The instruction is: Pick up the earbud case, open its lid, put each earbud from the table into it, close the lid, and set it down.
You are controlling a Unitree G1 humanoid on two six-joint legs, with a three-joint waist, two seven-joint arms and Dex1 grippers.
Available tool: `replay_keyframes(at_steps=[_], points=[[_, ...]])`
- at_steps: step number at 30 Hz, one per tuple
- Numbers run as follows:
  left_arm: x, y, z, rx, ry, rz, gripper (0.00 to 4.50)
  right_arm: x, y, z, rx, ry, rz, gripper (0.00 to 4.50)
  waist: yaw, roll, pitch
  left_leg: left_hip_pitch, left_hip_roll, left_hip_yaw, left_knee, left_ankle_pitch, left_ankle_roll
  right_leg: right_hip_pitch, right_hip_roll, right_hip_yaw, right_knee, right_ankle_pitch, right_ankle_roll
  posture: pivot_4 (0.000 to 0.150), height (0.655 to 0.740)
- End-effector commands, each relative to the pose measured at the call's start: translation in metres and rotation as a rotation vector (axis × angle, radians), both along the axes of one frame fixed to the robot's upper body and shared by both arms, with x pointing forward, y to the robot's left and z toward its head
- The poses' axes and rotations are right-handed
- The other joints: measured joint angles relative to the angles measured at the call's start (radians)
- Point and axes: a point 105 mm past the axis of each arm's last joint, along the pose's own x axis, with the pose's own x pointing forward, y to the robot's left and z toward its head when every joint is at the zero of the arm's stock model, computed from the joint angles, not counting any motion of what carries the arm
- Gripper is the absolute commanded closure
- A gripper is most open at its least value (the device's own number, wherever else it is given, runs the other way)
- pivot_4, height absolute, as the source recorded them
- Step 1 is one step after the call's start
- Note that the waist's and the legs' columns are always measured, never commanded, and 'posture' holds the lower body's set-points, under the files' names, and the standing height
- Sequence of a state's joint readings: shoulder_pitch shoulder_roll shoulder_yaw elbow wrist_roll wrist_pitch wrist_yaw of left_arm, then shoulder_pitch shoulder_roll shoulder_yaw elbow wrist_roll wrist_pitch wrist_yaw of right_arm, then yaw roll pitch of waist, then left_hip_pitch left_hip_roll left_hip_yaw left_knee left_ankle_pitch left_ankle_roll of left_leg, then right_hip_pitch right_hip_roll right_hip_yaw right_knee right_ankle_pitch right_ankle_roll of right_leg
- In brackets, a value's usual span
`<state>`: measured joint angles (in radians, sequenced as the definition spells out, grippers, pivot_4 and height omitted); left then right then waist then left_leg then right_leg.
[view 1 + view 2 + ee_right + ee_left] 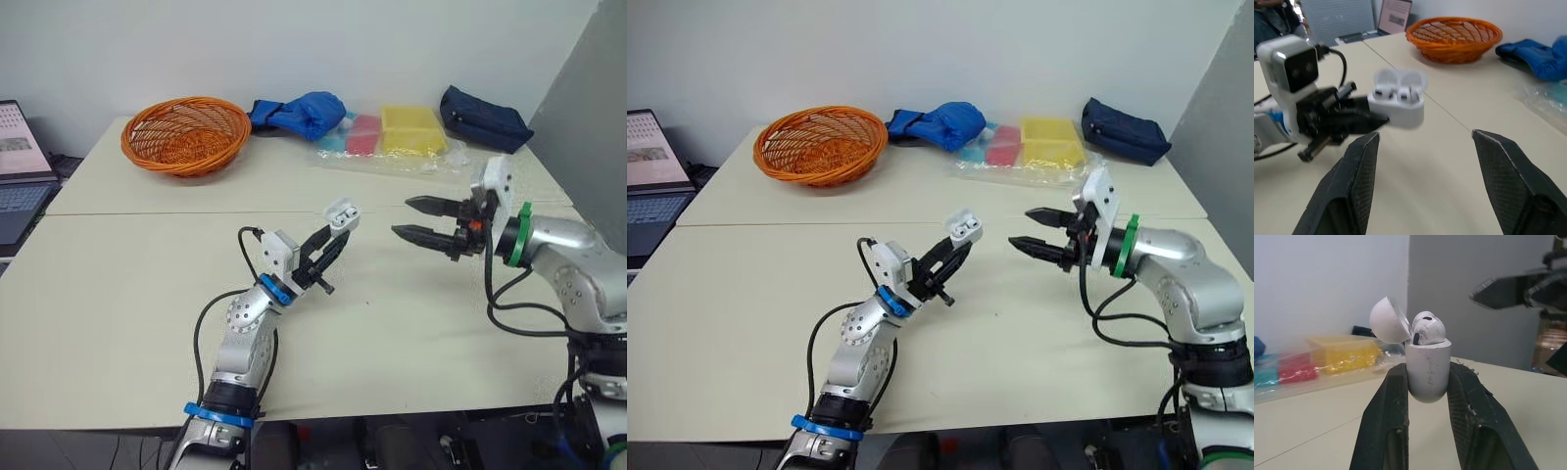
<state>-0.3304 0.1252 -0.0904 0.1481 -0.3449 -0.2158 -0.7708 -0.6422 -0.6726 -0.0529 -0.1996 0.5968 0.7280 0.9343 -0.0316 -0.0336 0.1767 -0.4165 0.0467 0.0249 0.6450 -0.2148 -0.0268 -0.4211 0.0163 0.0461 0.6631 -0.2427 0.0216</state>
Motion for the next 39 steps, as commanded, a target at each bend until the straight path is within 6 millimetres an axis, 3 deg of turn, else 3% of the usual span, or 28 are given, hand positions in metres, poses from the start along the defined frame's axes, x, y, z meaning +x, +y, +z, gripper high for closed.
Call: replay_keyframes(at_steps=[1,3,8,12,17,20,31,39], points=[[-0.008,-0.009,0.012,0.003,-0.039,-0.125,3.77,0.005,-0.002,0.010,0.005,0.058,0.035,1.95,0.001,0.000,0.000,0.000,0.000,0.000,0.000,0.000,0.000,0.000,0.000,0.000,0.000,0.000,0.000,0.150,0.7400],[-0.011,-0.012,0.011,0.016,-0.041,-0.159,3.77,0.011,-0.003,0.011,-0.001,0.078,0.026,2.64,0.002,0.000,0.000,0.000,0.000,0.000,0.000,0.000,0.000,0.000,0.000,0.000,-0.001,0.000,0.000,0.150,0.7400],[-0.021,-0.020,0.011,0.039,-0.075,-0.219,3.77,0.057,-0.001,0.007,0.041,0.154,-0.169,4.48,-0.002,0.000,0.000,-0.001,0.000,0.001,0.000,0.000,0.000,-0.001,-0.001,0.001,-0.001,0.000,0.000,0.150,0.7400],[-0.023,-0.024,0.011,0.037,-0.075,-0.220,3.77,0.057,0.025,0.005,-0.005,0.130,-0.112,4.48,0.001,0.000,0.000,-0.001,0.001,0.000,-0.001,0.000,0.000,-0.001,0.000,0.000,0.000,0.000,0.000,0.150,0.7400],[-0.022,-0.024,0.011,0.030,-0.076,-0.198,3.77,0.057,0.042,0.004,-0.087,0.117,-0.107,4.48,0.001,0.001,0.000,-0.002,0.000,0.001,-0.001,0.000,0.000,-0.002,0.000,0.001,-0.001,0.000,0.000,0.150,0.7400],[-0.021,-0.024,0.010,0.028,-0.066,-0.193,3.77,0.044,0.051,0.006,-0.107,0.145,-0.047,4.48,0.002,0.001,0.000,-0.002,0.000,0.001,-0.001,0.000,0.000,-0.002,-0.001,0.001,0.000,0.000,0.000,0.150,0.7400],[-0.012,-0.020,0.012,0.025,-0.067,-0.138,3.77,0.015,0.047,-0.002,-0.215,0.179,0.024,4.48,0.002,0.001,0.000,-0.002,0.001,0.001,-0.001,0.000,0.000,-0.001,-0.001,0.000,0.000,0.000,0.000,0.150,0.7400],[-0.008,-0.019,0.014,0.006,-0.056,-0.126,3.77,0.009,0.043,-0.009,-0.267,0.129,-0.007,4.48,0.002,0.001,0.000,-0.002,0.000,0.000,-0.001,0.000,0.000,-0.001,0.000,0.000,0.000,0.000,0.000,0.150,0.7400]])
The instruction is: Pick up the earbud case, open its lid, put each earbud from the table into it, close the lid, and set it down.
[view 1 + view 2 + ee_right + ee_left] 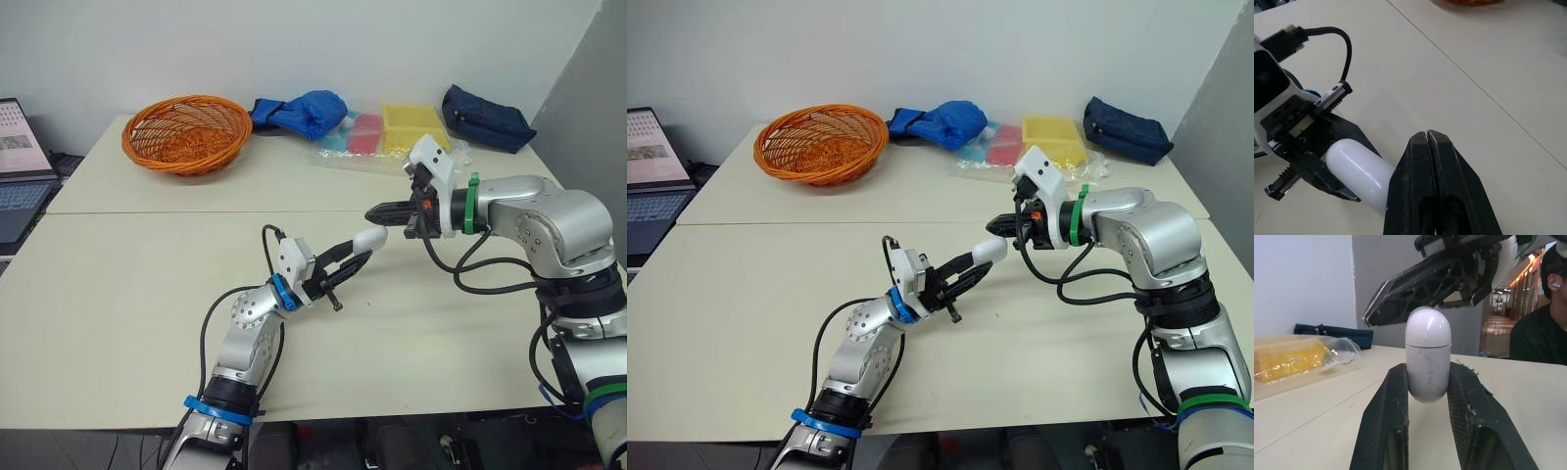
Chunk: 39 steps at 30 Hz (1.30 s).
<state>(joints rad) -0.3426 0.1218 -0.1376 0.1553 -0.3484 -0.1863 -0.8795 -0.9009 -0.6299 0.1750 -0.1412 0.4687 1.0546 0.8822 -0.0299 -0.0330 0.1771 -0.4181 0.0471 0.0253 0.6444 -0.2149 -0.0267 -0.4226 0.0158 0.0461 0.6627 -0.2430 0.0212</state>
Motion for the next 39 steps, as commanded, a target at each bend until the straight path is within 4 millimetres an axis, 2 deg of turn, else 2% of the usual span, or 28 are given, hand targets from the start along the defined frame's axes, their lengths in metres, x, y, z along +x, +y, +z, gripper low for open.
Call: replay_keyframes(at_steps=[1,8,12,14,21,26,30,37,39], points=[[0.004,0.002,0.020,-0.055,-0.052,0.030,3.77,-0.010,0.004,0.001,-0.027,-0.059,0.039,4.48,0.000,0.000,0.000,0.000,0.000,0.000,0.000,0.000,0.000,0.000,0.000,0.000,0.000,0.000,0.000,0.150,0.7400],[0.007,0.002,0.020,-0.076,-0.034,0.049,3.77,-0.008,0.008,0.006,0.071,-0.173,-0.041,4.48,0.000,0.000,0.000,0.000,0.000,0.000,0.000,0.000,0.000,0.000,0.000,0.000,0.000,0.000,0.000,0.150,0.7400],[0.006,0.002,0.019,-0.070,-0.033,0.043,3.77,-0.006,0.002,0.023,0.167,-0.236,-0.084,4.48,0.000,0.000,0.000,0.000,0.000,0.000,0.000,0.000,0.000,0.000,0.000,0.000,0.000,0.000,0.000,0.150,0.7400],[0.007,0.002,0.019,-0.069,-0.035,0.046,3.77,-0.009,0.002,0.024,0.173,-0.220,-0.073,4.48,0.000,0.000,0.000,0.000,0.000,0.000,0.000,0.000,0.000,0.000,0.000,0.001,0.000,0.000,0.000,0.150,0.7400],[0.007,0.001,0.020,-0.070,-0.037,0.045,3.77,-0.019,0.011,0.019,0.213,-0.173,-0.058,4.48,-0.001,0.000,0.000,0.000,0.000,0.000,0.000,0.000,0.000,0.000,0.000,0.000,0.000,0.000,0.000,0.150,0.7400],[0.007,0.001,0.020,-0.070,-0.041,0.045,3.77,-0.019,0.007,-0.011,0.079,-0.138,-0.087,4.48,0.000,0.000,0.000,0.000,0.000,0.000,0.000,0.000,0.000,0.000,0.000,0.001,0.000,0.000,0.000,0.150,0.7400],[0.008,0.002,0.021,-0.071,-0.044,0.047,3.77,-0.020,0.005,-0.019,0.037,-0.119,-0.089,4.48,0.000,0.000,0.000,0.000,0.000,0.000,0.000,0.000,0.000,0.000,0.000,0.000,0.000,0.000,0.000,0.150,0.7400],[0.009,0.003,0.021,-0.060,-0.044,0.057,3.77,-0.019,0.002,-0.014,0.080,-0.128,-0.093,4.48,0.000,0.000,0.000,0.000,0.000,0.000,0.000,0.000,0.000,0.000,0.000,0.000,0.000,0.000,0.000,0.150,0.7400],[0.015,0.010,0.025,-0.058,-0.039,0.084,3.77,-0.026,-0.013,-0.007,0.148,-0.132,-0.062,4.48,0.000,0.000,0.000,0.000,0.000,0.000,0.000,0.000,0.000,0.001,0.000,0.000,-0.001,0.000,0.000,0.150,0.7400]])
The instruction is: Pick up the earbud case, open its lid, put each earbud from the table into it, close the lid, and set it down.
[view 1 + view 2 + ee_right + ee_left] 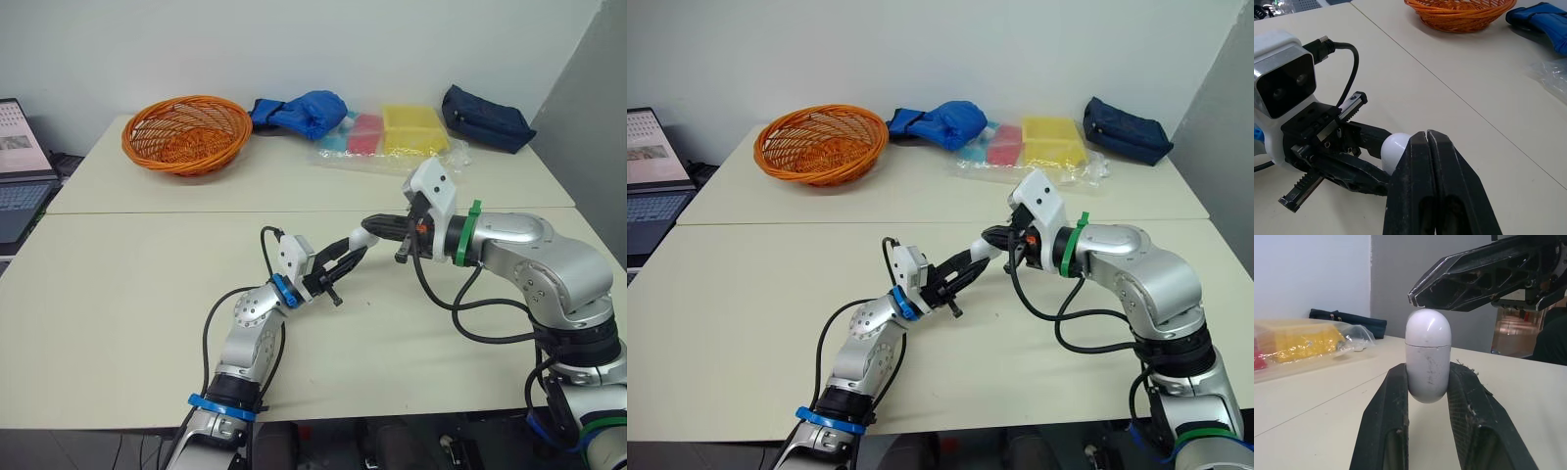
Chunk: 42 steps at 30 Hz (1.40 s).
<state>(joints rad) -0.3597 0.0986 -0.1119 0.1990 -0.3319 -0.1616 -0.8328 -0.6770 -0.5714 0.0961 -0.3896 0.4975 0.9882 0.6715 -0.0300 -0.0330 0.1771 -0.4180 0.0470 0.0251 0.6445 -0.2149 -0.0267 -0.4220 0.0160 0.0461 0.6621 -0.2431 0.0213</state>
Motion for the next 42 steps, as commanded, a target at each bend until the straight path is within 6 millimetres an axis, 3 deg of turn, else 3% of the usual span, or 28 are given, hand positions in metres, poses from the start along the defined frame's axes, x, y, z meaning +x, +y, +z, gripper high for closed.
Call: replay_keyframes(at_steps=[1,2,5,8,12,16,21,23,25,28,36,40,42], points=[[0.004,0.010,0.033,-0.034,-0.096,0.026,3.77,-0.009,-0.023,0.009,0.084,0.001,0.032,4.48,0.003,0.000,0.000,0.000,0.000,0.000,0.000,0.000,0.000,0.000,0.000,0.000,0.000,0.000,0.000,0.150,0.7400],[0.007,0.014,0.034,-0.024,-0.092,0.025,3.77,-0.012,-0.029,0.011,0.084,-0.013,0.047,4.48,0.006,0.000,0.000,-0.001,0.000,-0.001,0.000,0.000,0.000,0.000,0.000,-0.001,0.000,0.000,0.000,0.150,0.7400],[0.017,0.024,0.048,-0.024,-0.074,0.026,3.77,-0.020,-0.036,0.021,0.068,-0.058,0.111,3.93,0.002,0.000,0.000,-0.001,-0.001,0.000,0.000,0.000,0.000,0.000,0.000,0.000,0.000,0.000,0.000,0.150,0.7400],[0.026,0.030,0.058,-0.023,0.042,-0.038,3.77,-0.024,-0.038,0.019,0.039,-0.082,0.157,2.84,-0.001,0.000,0.000,0.001,0.000,-0.001,0.000,0.000,0.000,0.001,0.000,-0.001,0.000,0.000,0.000,0.150,0.7400],[0.018,0.036,0.042,0.006,0.309,-0.174,3.77,-0.030,-0.043,-0.005,-0.077,-0.100,0.231,1.40,-0.005,0.000,0.000,0.001,0.000,-0.001,-0.001,0.000,0.000,0.001,0.001,-0.001,0.000,0.000,0.000,0.150,0.7400],[0.010,0.048,0.028,0.035,0.483,-0.186,3.77,-0.034,-0.049,-0.021,-0.104,-0.103,0.266,0.03,-0.003,-0.001,0.001,0.001,0.000,-0.001,-0.001,0.000,0.000,0.000,0.001,-0.001,0.000,-0.001,0.000,0.150,0.7400],[0.000,0.076,-0.005,0.042,0.800,-0.109,3.77,-0.039,-0.051,-0.030,-0.117,-0.151,0.301,0.03,-0.005,-0.001,0.001,0.002,0.000,-0.001,0.000,0.000,0.000,0.000,0.000,-0.001,0.001,-0.001,0.000,0.150,0.7400],[-0.005,0.076,-0.005,0.019,0.846,-0.130,3.77,-0.039,-0.051,-0.031,-0.103,-0.150,0.299,0.03,-0.004,0.000,0.001,0.002,0.000,-0.002,0.000,0.000,0.000,0.000,0.000,-0.001,0.002,-0.001,0.000,0.150,0.7400],[-0.006,0.070,-0.024,-0.062,1.017,-0.112,3.77,-0.042,-0.045,-0.042,-0.093,-0.119,0.314,0.03,0.000,-0.001,0.001,0.002,0.000,-0.002,0.001,0.000,0.000,0.001,0.000,-0.002,0.002,-0.001,0.000,0.150,0.7400],[-0.009,0.062,-0.038,-0.103,1.138,-0.116,3.77,-0.041,-0.042,-0.050,-0.090,-0.118,0.311,0.03,0.004,-0.001,0.000,0.002,-0.001,-0.003,0.001,0.000,0.000,0.002,-0.001,-0.003,0.001,-0.001,0.000,0.150,0.7400],[-0.011,0.058,-0.068,-0.049,1.250,-0.066,3.77,-0.036,-0.045,-0.057,-0.098,-0.113,0.280,0.03,-0.003,-0.001,0.000,0.004,0.000,-0.003,0.000,0.000,0.000,0.002,0.000,-0.002,0.003,-0.001,0.000,0.150,0.7400],[-0.012,0.059,-0.069,-0.053,1.257,-0.066,3.77,-0.036,-0.045,-0.058,-0.103,-0.114,0.283,0.03,-0.003,0.000,0.000,0.004,-0.001,-0.002,0.001,0.000,0.000,0.002,0.000,-0.001,0.003,-0.001,0.000,0.150,0.7400],[-0.012,0.064,-0.067,-0.061,1.256,-0.057,3.05,-0.036,-0.044,-0.058,-0.100,-0.114,0.282,0.00,-0.003,0.000,0.000,0.004,-0.001,-0.001,0.001,0.000,0.000,0.002,0.000,0.000,0.003,-0.001,0.000,0.150,0.7400]])
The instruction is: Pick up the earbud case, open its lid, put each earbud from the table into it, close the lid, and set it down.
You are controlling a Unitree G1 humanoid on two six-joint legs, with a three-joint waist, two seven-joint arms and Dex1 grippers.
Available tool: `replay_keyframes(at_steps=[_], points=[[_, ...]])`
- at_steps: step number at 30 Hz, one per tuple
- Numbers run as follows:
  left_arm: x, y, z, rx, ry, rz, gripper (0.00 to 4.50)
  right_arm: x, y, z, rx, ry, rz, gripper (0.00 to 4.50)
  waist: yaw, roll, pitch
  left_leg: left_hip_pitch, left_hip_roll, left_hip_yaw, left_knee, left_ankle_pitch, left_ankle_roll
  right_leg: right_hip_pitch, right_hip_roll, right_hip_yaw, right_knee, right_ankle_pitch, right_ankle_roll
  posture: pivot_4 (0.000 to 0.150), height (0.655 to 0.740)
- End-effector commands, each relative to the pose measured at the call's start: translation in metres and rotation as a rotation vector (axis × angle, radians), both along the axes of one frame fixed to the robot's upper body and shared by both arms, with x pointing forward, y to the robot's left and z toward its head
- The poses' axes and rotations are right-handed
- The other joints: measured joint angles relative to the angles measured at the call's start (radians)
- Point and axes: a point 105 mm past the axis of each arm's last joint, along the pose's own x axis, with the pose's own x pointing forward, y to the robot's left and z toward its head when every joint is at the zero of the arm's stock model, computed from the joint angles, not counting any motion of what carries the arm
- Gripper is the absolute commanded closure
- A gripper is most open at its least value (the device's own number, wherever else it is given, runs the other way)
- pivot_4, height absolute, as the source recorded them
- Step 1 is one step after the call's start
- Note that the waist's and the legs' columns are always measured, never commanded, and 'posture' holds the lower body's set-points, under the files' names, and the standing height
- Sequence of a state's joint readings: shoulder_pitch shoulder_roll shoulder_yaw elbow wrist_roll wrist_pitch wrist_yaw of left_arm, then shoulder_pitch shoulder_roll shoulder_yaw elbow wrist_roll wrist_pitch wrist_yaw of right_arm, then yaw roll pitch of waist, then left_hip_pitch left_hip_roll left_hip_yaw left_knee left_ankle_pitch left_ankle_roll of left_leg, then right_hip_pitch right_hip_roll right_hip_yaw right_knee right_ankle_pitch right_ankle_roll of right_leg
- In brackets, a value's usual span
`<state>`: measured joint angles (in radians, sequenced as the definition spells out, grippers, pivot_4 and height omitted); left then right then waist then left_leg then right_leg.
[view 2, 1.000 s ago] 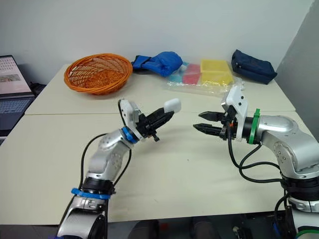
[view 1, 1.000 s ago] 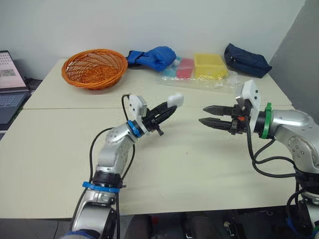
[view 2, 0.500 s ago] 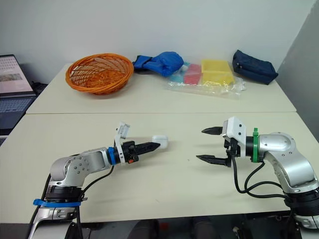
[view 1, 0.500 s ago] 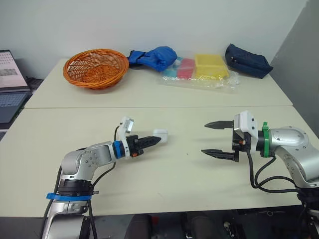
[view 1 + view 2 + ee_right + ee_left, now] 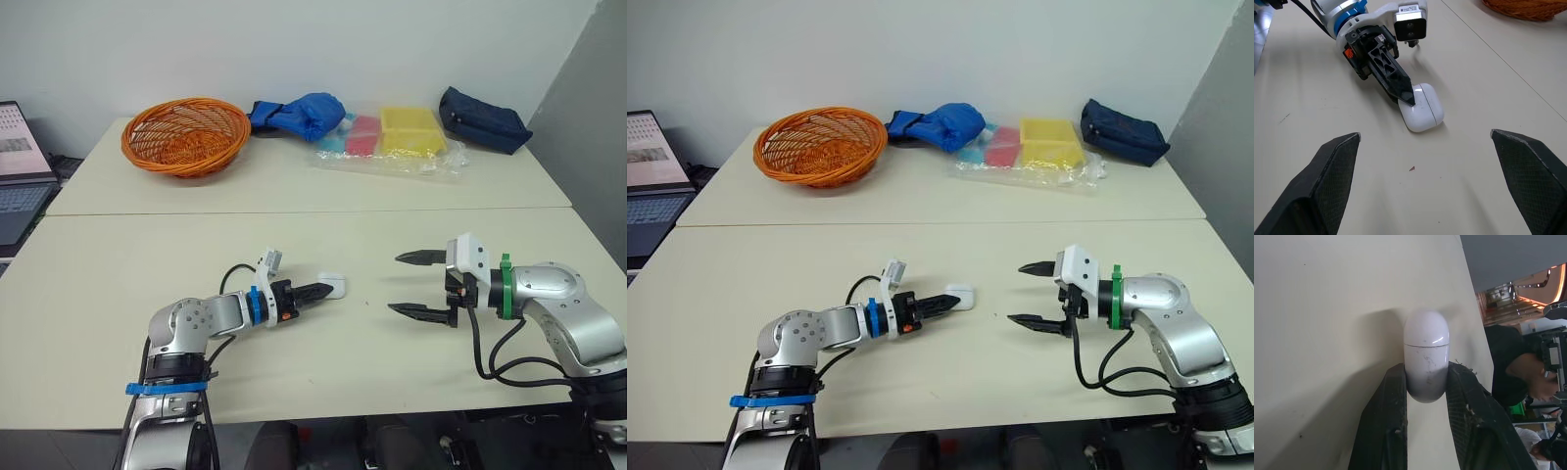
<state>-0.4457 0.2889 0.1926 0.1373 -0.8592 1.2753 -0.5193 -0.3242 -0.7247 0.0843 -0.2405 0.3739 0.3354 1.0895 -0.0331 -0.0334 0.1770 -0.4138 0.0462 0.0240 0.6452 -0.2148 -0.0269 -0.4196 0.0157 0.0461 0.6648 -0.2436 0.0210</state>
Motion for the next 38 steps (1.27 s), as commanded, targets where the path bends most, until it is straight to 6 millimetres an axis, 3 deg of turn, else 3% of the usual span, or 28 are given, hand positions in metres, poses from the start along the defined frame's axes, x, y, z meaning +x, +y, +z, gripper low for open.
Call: replay_keyframes(at_steps=[1,6,10,13,16,19,23,29,35,38], points=[[-0.004,0.011,-0.009,0.017,0.055,0.019,2.84,-0.002,0.002,0.006,0.004,-0.036,0.013,0.00,0.000,0.000,0.000,0.000,0.000,0.000,0.000,0.000,0.000,0.000,0.000,0.000,0.000,0.000,0.000,0.150,0.7400],[-0.010,0.039,-0.006,0.053,0.055,0.064,1.29,0.001,0.001,0.004,0.006,-0.039,0.002,0.00,-0.007,0.000,0.000,0.001,0.001,0.000,-0.001,0.000,0.000,0.000,0.001,0.000,0.001,0.000,0.000,0.150,0.7400],[-0.017,0.077,-0.001,0.165,0.001,0.101,0.11,0.006,-0.005,0.001,-0.002,-0.041,-0.009,0.00,-0.024,0.000,0.000,0.005,0.002,0.000,-0.002,0.000,0.000,0.001,0.001,0.001,0.002,0.000,-0.003,0.150,0.7400],[-0.018,0.109,0.009,0.328,-0.207,0.075,0.05,0.010,-0.012,-0.004,-0.013,-0.053,-0.022,0.00,-0.035,0.000,0.000,0.013,0.002,0.001,-0.005,0.000,0.000,0.005,0.001,0.003,0.003,-0.002,-0.011,0.150,0.7400],[-0.004,0.147,0.041,0.489,-0.558,0.097,0.05,0.020,-0.028,-0.003,-0.027,-0.082,-0.066,0.00,-0.032,0.000,0.000,0.017,0.002,0.000,-0.009,0.000,0.000,0.005,0.000,0.002,0.003,-0.004,-0.017,0.150,0.7400],[-0.008,0.161,0.051,0.460,-0.596,0.074,0.05,0.023,-0.035,-0.003,-0.020,-0.081,-0.084,0.00,-0.018,0.000,0.000,0.013,0.002,0.001,-0.010,0.000,0.000,0.000,-0.001,0.001,0.002,-0.002,-0.019,0.150,0.7400],[0.000,0.179,0.062,0.716,-0.817,0.034,0.05,0.028,-0.039,0.006,0.027,-0.097,-0.119,0.00,0.001,0.000,0.000,0.010,0.002,0.005,-0.012,0.000,0.000,0.000,-0.002,0.002,-0.001,-0.005,-0.015,0.150,0.7400],[0.015,0.185,0.057,0.971,-0.884,0.052,0.05,0.029,-0.039,0.009,0.035,-0.111,-0.123,0.00,0.005,0.000,0.000,0.003,0.002,0.004,-0.013,0.000,0.000,-0.005,-0.004,0.002,-0.002,-0.004,-0.008,0.150,0.7400],[0.018,0.166,0.075,0.854,-1.058,0.042,0.05,0.032,-0.040,0.012,0.041,-0.129,-0.136,0.00,0.005,0.000,0.000,0.002,0.001,0.003,-0.013,0.000,0.000,-0.005,-0.004,0.001,-0.001,-0.005,-0.005,0.150,0.7400],[0.020,0.167,0.067,0.878,-1.017,0.023,0.05,0.036,-0.041,0.012,0.032,-0.146,-0.154,0.00,0.005,0.000,0.000,0.003,0.001,0.003,-0.012,0.000,0.000,-0.004,-0.003,0.000,0.000,-0.005,-0.005,0.150,0.7400]])
